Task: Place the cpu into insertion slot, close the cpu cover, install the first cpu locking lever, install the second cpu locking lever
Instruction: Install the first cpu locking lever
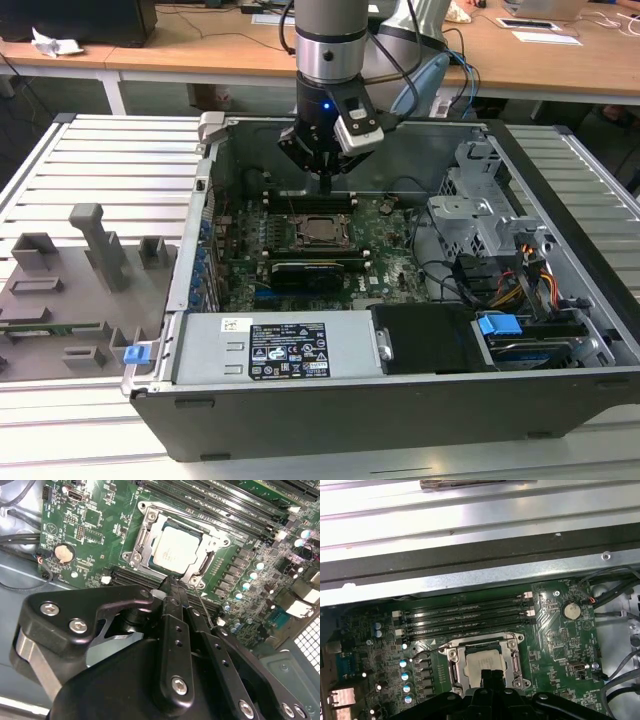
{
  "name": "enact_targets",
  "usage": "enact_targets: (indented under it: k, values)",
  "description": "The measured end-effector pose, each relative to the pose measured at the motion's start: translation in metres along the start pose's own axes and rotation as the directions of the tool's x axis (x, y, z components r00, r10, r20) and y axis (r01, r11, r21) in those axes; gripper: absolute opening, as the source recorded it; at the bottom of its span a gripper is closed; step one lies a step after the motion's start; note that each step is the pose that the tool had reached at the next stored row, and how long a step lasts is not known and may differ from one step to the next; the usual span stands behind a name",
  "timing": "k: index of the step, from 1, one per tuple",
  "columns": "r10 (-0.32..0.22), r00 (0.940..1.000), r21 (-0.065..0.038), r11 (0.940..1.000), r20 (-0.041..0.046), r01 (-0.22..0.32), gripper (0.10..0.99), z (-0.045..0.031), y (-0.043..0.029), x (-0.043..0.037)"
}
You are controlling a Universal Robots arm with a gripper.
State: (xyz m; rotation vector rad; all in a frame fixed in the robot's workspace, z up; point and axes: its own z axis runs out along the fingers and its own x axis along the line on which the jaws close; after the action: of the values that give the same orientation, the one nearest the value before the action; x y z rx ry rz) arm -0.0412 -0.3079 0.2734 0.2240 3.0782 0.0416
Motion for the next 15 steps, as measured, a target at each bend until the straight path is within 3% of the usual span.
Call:
enact_targets:
  k: [15]
  values:
    - [-0.076, 0.9971, -0.004, 0.9971, -0.0022, 0.076, 0.106, 0.0, 0.0, 0.0]
